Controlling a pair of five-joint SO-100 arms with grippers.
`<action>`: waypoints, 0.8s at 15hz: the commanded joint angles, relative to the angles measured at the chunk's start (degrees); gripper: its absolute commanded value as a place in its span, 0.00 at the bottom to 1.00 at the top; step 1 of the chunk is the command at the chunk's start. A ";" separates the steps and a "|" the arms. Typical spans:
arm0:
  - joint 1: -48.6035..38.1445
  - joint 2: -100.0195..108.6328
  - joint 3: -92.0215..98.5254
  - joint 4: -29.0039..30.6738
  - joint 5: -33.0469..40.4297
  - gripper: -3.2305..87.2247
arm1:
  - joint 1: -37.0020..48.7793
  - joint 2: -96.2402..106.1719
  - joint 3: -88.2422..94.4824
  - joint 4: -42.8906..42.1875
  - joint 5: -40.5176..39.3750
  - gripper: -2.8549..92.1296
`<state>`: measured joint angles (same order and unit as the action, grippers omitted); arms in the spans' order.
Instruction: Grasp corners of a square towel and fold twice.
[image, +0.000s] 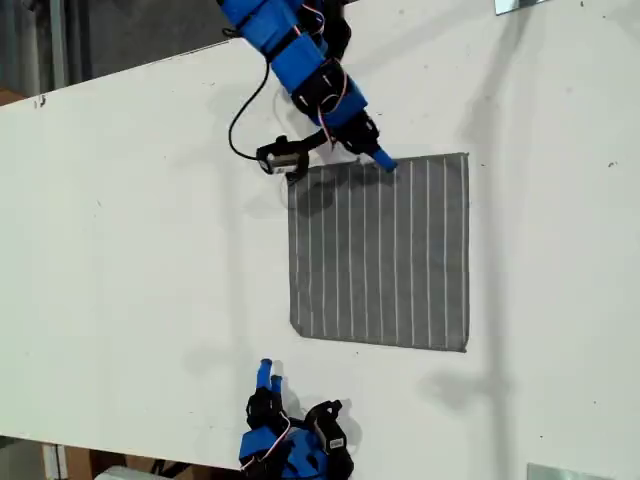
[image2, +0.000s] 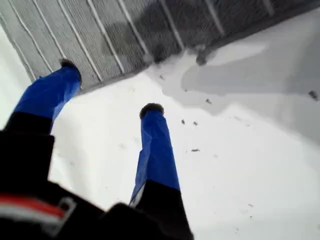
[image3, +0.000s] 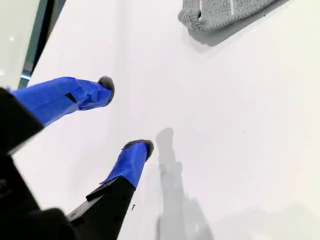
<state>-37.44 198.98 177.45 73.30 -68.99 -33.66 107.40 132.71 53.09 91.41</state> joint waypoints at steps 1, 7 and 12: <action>0.26 0.18 0.00 -0.62 -0.70 0.26 | -5.98 -11.43 -15.73 1.58 2.55 0.33; 0.70 0.18 0.00 -0.35 -0.70 0.24 | -4.83 -45.18 -58.97 16.79 -5.89 0.33; 1.05 0.18 0.00 -0.26 -0.70 0.24 | -7.03 -50.71 -59.50 9.76 -3.34 0.12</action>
<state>-37.00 198.98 177.45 73.30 -68.99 -39.73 58.10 76.90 66.45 86.57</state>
